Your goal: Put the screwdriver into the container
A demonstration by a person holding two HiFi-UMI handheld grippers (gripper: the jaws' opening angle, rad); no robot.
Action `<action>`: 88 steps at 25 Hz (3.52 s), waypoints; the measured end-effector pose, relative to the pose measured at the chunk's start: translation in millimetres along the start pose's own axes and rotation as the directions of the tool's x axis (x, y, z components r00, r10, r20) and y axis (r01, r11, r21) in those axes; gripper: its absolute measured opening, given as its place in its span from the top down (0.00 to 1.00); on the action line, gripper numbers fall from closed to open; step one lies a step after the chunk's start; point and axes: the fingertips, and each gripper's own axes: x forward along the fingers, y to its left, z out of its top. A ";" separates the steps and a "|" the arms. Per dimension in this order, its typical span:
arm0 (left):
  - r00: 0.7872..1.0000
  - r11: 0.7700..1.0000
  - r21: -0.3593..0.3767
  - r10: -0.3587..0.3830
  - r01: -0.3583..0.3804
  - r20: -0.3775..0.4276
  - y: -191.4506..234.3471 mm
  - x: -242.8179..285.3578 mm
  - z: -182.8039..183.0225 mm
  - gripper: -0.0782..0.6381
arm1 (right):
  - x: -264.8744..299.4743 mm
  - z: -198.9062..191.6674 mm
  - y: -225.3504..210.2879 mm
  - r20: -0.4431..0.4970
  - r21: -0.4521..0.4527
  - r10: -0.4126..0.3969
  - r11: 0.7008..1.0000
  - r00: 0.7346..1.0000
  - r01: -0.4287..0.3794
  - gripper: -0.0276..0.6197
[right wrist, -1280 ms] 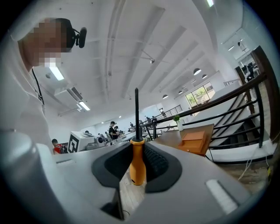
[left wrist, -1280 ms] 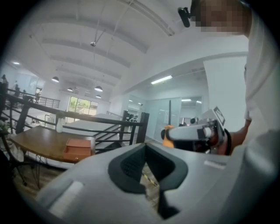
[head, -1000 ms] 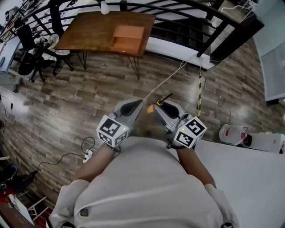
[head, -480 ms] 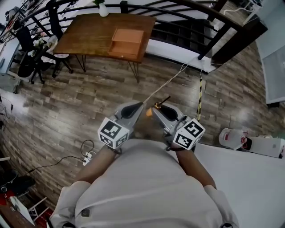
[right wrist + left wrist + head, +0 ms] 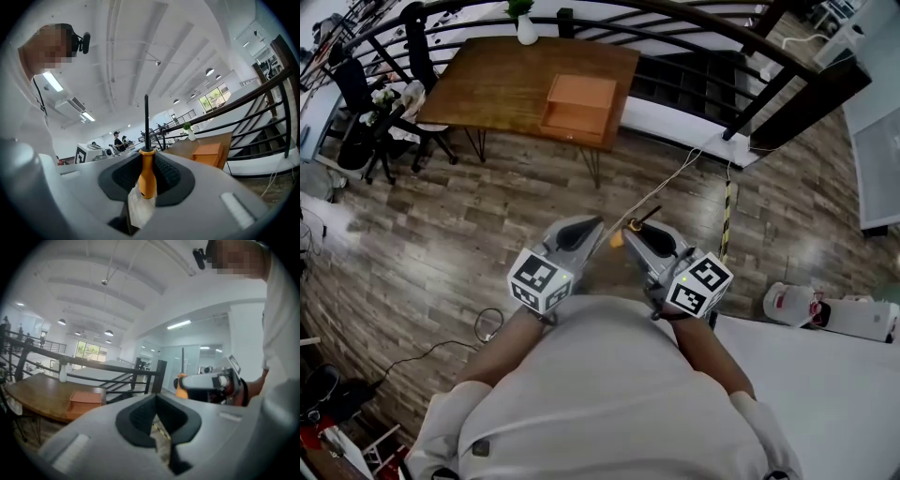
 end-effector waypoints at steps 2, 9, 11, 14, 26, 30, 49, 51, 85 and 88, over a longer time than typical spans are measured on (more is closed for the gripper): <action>1.000 1.000 0.012 0.002 -0.001 -0.006 25.0 -6.0 6.6 0.89 | 24.7 7.1 -2.7 0.010 0.004 -0.004 1.000 1.000 0.004 0.83; 1.000 0.998 0.056 -0.001 0.001 -0.001 104.7 -42.6 41.8 0.89 | 113.0 33.1 9.2 0.040 -0.004 -0.006 1.000 0.999 0.006 0.83; 1.000 0.998 0.059 -0.004 0.004 -0.007 123.9 -51.6 43.6 0.89 | 135.7 34.1 8.8 0.045 0.003 -0.011 1.000 0.999 0.011 0.83; 1.000 0.999 0.045 0.000 0.000 -0.017 153.2 -67.3 39.4 0.89 | 167.3 29.5 9.5 0.045 0.010 -0.029 1.000 0.999 0.029 0.83; 0.998 0.999 -0.004 0.052 -0.052 -0.019 216.1 -75.2 36.4 0.89 | 230.5 33.4 -14.2 0.006 0.011 -0.037 0.999 0.999 0.037 0.83; 0.996 0.997 0.007 0.081 -0.081 -0.020 230.5 -67.1 40.2 0.89 | 241.1 38.1 -30.1 -0.010 0.026 -0.012 1.000 1.000 0.012 0.83; 0.994 0.993 0.038 0.109 -0.110 0.025 233.4 101.0 89.1 0.89 | 203.1 113.6 -169.9 -0.039 -0.001 0.070 0.998 0.997 -0.070 0.83; 0.993 0.993 0.041 0.114 -0.115 0.031 232.8 114.0 88.6 0.89 | 198.9 113.3 -185.3 -0.051 0.005 0.070 0.998 0.996 -0.070 0.83; 1.000 0.996 0.081 -0.020 0.021 -0.018 487.1 117.1 151.3 0.89 | 440.8 179.0 -239.0 -0.029 -0.043 -0.032 0.999 0.999 0.031 0.83; 0.999 0.996 0.077 -0.037 0.038 -0.018 505.5 110.1 151.9 0.89 | 459.3 176.3 -238.7 -0.026 -0.033 -0.051 0.998 0.998 0.051 0.83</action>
